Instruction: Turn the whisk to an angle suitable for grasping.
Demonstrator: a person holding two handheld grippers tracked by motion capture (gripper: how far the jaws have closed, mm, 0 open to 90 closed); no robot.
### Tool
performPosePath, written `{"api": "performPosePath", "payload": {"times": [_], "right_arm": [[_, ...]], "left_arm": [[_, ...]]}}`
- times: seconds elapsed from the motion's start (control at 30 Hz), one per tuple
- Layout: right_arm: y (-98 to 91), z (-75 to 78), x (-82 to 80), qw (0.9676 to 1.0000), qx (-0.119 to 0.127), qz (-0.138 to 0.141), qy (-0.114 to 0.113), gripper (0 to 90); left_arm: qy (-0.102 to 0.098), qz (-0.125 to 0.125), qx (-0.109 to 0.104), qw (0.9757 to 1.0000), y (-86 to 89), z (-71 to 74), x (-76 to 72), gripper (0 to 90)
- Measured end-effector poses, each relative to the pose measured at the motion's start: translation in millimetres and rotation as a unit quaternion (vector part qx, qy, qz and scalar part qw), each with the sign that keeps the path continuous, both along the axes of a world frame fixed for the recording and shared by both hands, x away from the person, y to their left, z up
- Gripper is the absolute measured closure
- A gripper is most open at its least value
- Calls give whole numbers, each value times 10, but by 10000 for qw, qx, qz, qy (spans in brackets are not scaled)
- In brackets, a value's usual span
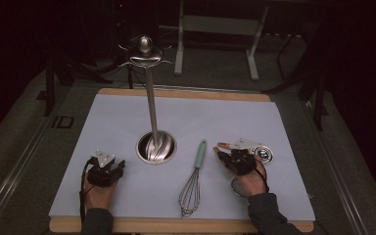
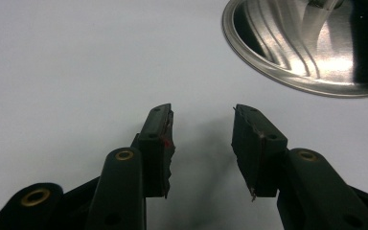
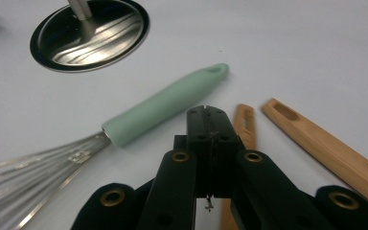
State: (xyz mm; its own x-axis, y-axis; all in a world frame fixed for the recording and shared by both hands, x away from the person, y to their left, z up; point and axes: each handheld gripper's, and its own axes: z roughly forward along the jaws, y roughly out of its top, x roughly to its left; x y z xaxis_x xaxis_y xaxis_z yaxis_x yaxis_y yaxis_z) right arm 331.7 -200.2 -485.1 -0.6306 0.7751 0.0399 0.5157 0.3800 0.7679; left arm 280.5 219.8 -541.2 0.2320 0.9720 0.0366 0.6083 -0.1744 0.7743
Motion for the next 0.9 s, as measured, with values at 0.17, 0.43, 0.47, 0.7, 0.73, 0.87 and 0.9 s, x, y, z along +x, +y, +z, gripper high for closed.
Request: {"api": "performPosePath", "payload": {"times": [0.17,0.43,0.47,0.7,0.73,0.87,0.9], "right_arm": [[161,-28,37,9998,-56,107,133,870],[418,-100,97,9992,-39,154,369,687],[450,-112,116,9987,-42,194,465,633],[544,-159,161,9974,-205,67,681,435],[554,-168,166,9973,-211,26,707,406],[597,-223,196,9960,-284,-30,846,364],[608,-238,202,9955,-269,-10,911,362]], "left_arm": [[16,-14,53,10000,-10,0,1,588],[15,-25,73,10000,-16,-2,2,585],[16,-27,75,10000,-16,-2,3,584],[31,-33,106,9999,-21,-3,5,581],[34,-32,115,9999,-23,-3,5,581],[28,-33,127,9999,-25,-4,5,580],[29,-35,128,9999,-25,-4,5,580]]}}
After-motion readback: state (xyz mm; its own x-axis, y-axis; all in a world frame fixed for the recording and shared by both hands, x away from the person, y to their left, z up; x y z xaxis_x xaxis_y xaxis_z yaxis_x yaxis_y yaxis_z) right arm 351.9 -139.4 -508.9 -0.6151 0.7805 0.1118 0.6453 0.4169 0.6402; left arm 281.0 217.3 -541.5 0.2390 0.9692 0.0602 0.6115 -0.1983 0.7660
